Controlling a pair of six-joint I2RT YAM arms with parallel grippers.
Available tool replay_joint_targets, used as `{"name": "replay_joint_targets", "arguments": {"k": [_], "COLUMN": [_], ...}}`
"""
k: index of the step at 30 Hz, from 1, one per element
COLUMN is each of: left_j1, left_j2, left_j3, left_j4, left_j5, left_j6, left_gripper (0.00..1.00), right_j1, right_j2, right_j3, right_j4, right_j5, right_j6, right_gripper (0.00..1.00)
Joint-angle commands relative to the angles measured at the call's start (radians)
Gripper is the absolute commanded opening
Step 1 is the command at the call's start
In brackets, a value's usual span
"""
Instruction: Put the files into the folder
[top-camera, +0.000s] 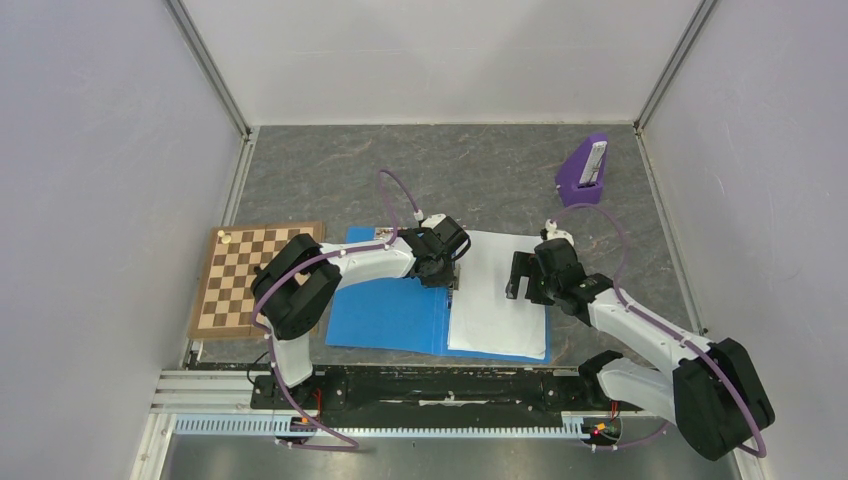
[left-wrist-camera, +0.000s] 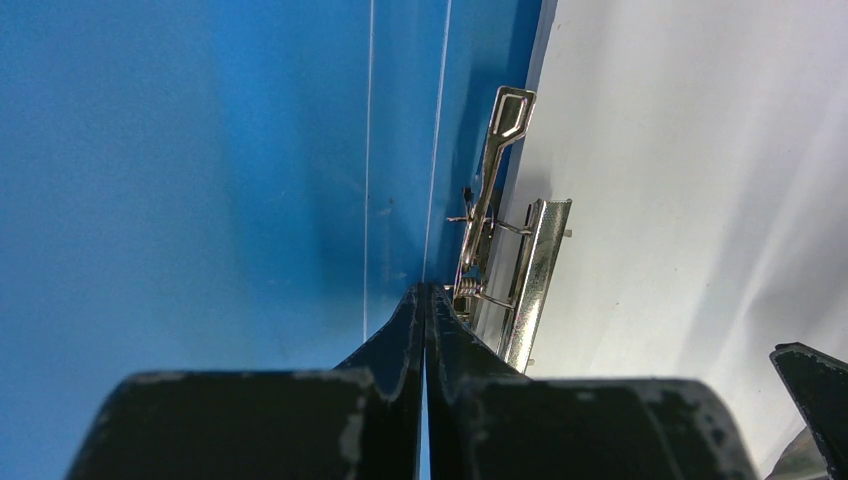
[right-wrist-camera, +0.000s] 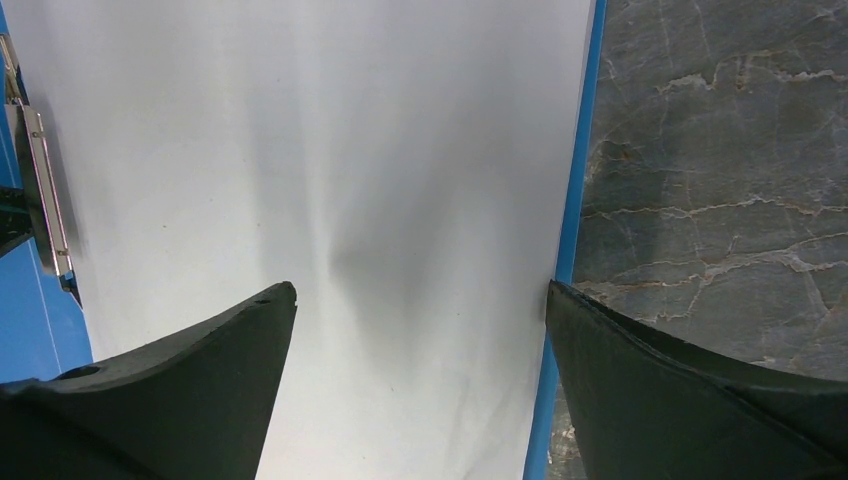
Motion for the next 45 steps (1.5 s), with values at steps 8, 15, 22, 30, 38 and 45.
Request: {"name": "replay_joint_targets", "arguments": {"k": [8,15,22,30,38,45], "left_j1": [-0.008,-0.008,0.004,0.104,0.240,0.282], "left_j2": [0.056,0.018,-0.079,-0.259,-0.424,-0.464], "left_j3": [-0.015,0.001,0.051,0.003,-0.079,-0.121], "left_j4": [0.019,0.005,-0.067,-0.143,-0.188,-0.192], "left_j5": [0.009,0.023,0.001,-0.017,0.003,0.020], "left_j6": [-0.037,-0.022,0.012,0.049,0.097,0.111], "left_gripper": [0.02,0.02,0.07,0.11,0.11,0.11], "right_j1": [-0.005,-0.006,0.098,0.307,0.375,0.391], "right_j2": [0.024,0.037,0.094,0.319,0.485,0.537], "right_j3": [0.031,0.142,0.266,0.435,0.522,0.542], "right_j4": [-0.004,-0.077,-0.082,-0.050,-0.024,0.000], "right_j5": [0.071,0.098,0.116,0.195,0.230,0.219], "right_j6": [-0.036,-0.096,-0.090,-0.047,-0.030,-0.025], "right_gripper": [0.98,0.98,0.92,0.80,0.56,0.47]}}
